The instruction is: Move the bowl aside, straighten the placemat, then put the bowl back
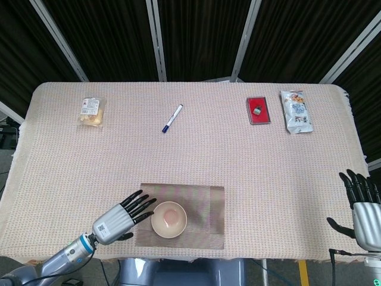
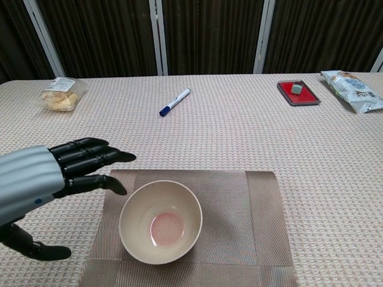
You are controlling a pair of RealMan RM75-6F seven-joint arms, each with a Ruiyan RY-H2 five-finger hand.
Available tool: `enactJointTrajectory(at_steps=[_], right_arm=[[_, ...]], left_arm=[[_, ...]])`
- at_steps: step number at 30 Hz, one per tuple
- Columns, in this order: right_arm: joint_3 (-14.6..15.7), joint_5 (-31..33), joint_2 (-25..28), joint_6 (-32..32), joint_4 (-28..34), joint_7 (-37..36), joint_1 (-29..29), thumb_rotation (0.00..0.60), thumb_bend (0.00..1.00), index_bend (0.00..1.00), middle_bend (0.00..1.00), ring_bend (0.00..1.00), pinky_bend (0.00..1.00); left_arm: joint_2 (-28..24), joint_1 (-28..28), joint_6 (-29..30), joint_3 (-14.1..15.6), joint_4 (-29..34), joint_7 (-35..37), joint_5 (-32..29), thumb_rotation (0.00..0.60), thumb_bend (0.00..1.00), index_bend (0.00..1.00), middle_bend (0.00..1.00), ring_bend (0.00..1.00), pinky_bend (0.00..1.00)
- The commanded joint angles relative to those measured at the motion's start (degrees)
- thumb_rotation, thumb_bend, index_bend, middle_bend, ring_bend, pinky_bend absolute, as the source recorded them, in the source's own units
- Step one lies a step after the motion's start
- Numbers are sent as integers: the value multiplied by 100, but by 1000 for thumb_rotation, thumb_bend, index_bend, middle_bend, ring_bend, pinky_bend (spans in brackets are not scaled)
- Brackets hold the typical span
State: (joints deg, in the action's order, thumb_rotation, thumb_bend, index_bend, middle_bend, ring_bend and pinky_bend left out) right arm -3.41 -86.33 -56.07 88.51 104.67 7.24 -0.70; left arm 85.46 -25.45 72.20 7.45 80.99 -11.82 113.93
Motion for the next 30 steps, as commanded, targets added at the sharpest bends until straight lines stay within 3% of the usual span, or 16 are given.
enactJointTrajectory(at_steps=[1, 5, 15, 24, 30], right_arm=[[5, -4, 29, 36, 25, -73, 29, 600, 0, 0, 0, 0, 0], [9, -8, 58, 29, 30, -134, 36, 600, 0, 0, 0, 0, 0], [2, 9, 46, -34, 13, -155, 7, 600, 0, 0, 0, 0, 0], [-18, 44, 60, -50, -1, -202, 0, 600, 0, 0, 0, 0, 0], [-15, 62, 51, -77, -11, -194, -7, 600, 0, 0, 0, 0, 0]], left_arm=[[244, -137, -186, -53, -135, -161, 9, 600, 54, 288, 0, 0, 0], [502, -208, -333, -143, -278, -429, -86, 600, 94, 381, 0, 0, 0], [814, -359, -481, -267, -521, -744, -297, 600, 311, 438, 0, 0, 0], [880, -408, -466, -246, -586, -816, -424, 600, 375, 592, 0, 0, 0], [696, -461, -286, -571, -443, -687, -738, 600, 387, 603, 0, 0, 0]])
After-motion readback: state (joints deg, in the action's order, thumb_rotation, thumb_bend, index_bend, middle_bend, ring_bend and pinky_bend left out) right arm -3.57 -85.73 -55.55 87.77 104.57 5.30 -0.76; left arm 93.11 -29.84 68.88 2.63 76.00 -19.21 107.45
